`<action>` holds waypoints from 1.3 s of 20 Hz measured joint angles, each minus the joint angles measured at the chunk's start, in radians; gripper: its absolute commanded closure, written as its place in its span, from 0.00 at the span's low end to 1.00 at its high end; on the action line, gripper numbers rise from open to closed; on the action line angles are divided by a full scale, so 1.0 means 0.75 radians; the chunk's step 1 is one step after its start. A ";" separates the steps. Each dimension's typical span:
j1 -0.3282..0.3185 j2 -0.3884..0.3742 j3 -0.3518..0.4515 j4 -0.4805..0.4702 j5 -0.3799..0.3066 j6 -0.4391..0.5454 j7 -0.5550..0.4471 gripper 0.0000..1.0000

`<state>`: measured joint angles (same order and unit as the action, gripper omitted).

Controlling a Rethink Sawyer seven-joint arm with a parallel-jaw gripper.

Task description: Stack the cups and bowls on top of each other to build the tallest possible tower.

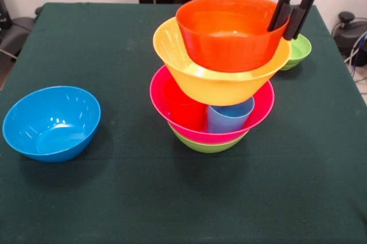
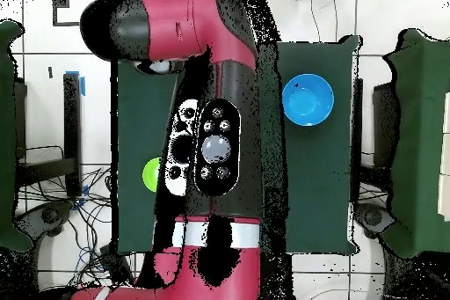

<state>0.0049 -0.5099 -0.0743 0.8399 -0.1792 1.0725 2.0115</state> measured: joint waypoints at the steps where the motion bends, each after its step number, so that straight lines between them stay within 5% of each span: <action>1: 0.000 -0.002 -0.002 0.018 0.000 -0.015 0.000 1.00; 26: 0.000 -0.036 -0.047 0.169 0.001 -0.032 0.000 1.00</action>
<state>0.0049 -0.5372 -0.1094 0.9671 -0.1786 1.0483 2.0115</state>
